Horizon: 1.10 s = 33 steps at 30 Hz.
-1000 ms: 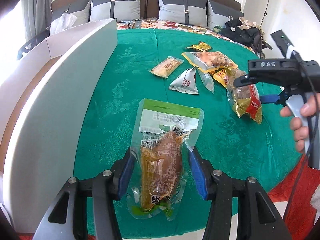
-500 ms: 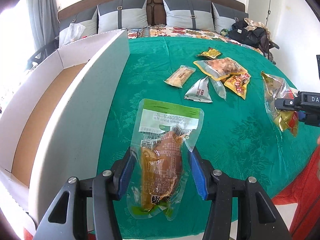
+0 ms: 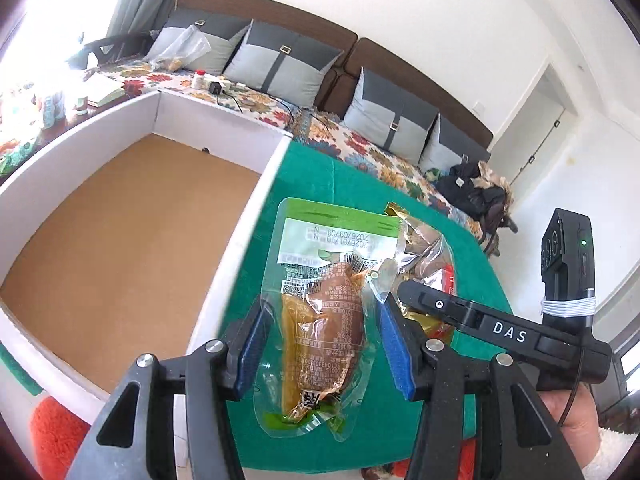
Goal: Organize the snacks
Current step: 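Lift the fish pack with the left tool while the right tool carries the gold-red bag over the box, then open both tools to drop the fish pack and gold-red bag into the box, then grasp the white triangular packet with the left tool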
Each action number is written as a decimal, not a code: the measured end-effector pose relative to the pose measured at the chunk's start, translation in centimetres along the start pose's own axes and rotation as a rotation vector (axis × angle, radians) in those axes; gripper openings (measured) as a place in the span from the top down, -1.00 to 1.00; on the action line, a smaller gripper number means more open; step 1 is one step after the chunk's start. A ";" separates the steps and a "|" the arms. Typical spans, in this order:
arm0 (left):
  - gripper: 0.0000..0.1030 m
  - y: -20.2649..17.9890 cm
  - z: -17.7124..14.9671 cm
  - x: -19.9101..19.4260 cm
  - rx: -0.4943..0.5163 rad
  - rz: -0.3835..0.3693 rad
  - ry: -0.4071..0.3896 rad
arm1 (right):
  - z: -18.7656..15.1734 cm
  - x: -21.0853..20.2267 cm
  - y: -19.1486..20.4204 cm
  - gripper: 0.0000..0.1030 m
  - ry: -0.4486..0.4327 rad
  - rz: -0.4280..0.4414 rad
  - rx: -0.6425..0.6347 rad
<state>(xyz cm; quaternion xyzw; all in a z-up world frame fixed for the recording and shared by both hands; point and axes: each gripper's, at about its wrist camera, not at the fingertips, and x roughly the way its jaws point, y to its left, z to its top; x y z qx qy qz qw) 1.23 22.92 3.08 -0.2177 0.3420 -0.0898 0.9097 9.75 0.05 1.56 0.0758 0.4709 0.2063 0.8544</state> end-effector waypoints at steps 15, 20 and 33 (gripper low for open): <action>-0.70 12.5 -1.0 -3.6 -0.229 0.338 -0.025 | 1.7 4.6 10.5 -0.52 0.040 0.216 -0.179; -0.77 4.9 -1.2 -1.3 -0.058 0.196 0.020 | -2.2 3.6 -0.9 -0.52 0.002 -0.091 -0.201; -0.95 -6.1 -11.5 15.5 0.254 0.186 0.352 | -9.5 -0.9 -19.7 -0.52 -0.044 -0.364 0.041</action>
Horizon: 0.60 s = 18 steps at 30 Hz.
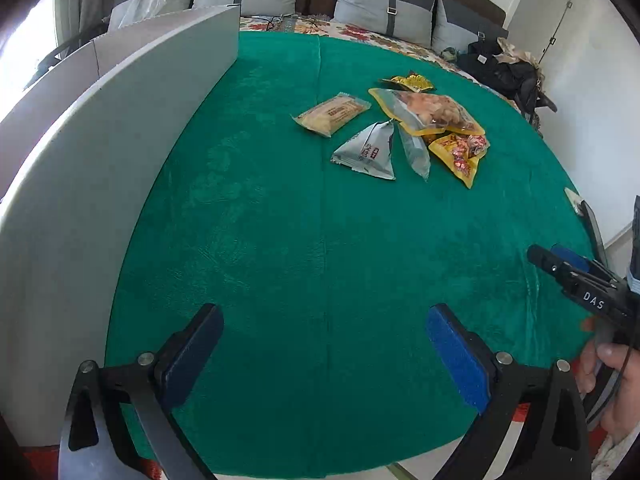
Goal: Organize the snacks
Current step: 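Grasp the white triangular packet with the left tool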
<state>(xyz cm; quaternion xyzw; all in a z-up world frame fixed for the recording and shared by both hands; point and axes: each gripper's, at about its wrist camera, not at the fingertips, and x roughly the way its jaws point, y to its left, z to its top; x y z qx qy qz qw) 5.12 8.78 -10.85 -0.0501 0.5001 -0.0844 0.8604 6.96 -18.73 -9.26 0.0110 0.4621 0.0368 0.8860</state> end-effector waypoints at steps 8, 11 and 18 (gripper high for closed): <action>-0.99 0.3 0.0 2.3 0.061 0.155 -0.024 | 0.7 1.4 -0.4 -0.52 0.009 0.026 -0.025; -0.99 0.6 -0.3 2.1 0.049 0.158 -0.037 | 0.7 1.8 -0.7 -0.52 0.027 0.037 -0.013; -1.00 0.4 -0.5 2.3 0.039 0.170 -0.053 | 0.7 2.0 -0.4 -0.58 0.041 0.029 -0.043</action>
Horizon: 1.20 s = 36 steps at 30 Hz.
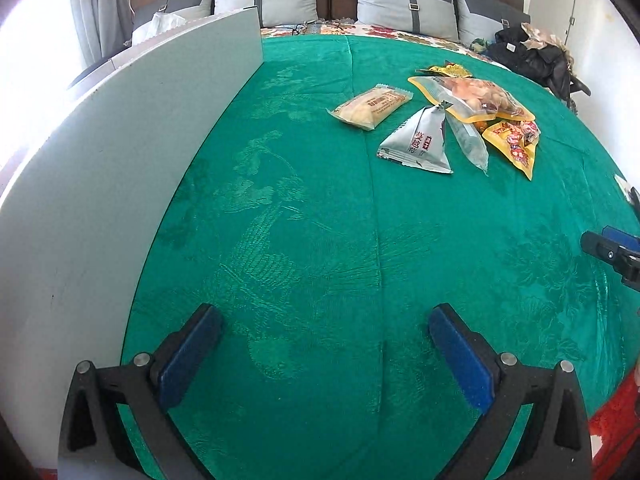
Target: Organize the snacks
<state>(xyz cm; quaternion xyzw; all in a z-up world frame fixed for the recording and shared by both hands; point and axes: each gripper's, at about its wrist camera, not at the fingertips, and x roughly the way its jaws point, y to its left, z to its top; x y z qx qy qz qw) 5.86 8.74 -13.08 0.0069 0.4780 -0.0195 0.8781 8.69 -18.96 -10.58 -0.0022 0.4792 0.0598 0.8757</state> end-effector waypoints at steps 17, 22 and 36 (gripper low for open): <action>-0.99 -0.5 3.6 1.9 -0.020 -0.017 0.154 | -1.0 0.4 1.7 -0.84 -0.028 -0.044 -0.069; -0.99 -2.9 5.6 2.6 0.032 -0.121 0.164 | -1.0 0.4 1.7 -0.84 -0.038 -0.045 -0.068; 0.36 -5.9 11.9 5.7 0.095 -0.087 0.033 | -1.1 0.4 1.8 -0.85 -0.043 -0.046 -0.068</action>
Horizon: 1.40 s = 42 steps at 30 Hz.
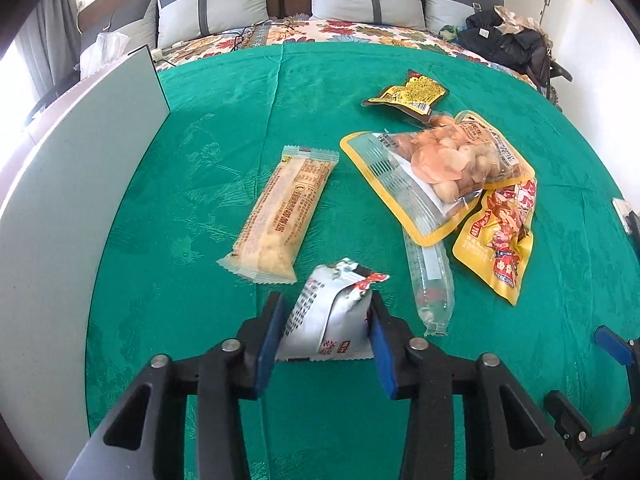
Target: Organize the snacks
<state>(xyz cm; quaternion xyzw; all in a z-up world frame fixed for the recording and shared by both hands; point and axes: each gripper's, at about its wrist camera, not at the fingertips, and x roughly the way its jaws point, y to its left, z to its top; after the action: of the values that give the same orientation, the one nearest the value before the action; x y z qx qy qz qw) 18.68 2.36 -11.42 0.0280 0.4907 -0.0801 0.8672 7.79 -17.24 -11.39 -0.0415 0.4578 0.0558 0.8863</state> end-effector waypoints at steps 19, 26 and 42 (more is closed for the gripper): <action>-0.97 4.1 -7.9 -2.7 -0.077 0.071 -0.022 | -0.1 0.0 0.0 -0.85 -0.014 -0.003 0.001; -1.00 4.7 -8.1 -2.7 -0.087 0.083 -0.056 | -0.3 -0.1 0.1 -0.85 -0.022 -0.005 0.002; -1.00 4.7 -8.3 -2.9 -0.086 0.088 -0.058 | -0.3 -0.3 0.2 -0.85 -0.034 -0.009 0.006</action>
<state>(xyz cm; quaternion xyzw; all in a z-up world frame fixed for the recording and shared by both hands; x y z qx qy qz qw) 10.97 8.34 -13.41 0.0099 0.4669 -0.0218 0.8840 7.34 -17.09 -11.29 -0.0398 0.4427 0.0510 0.8943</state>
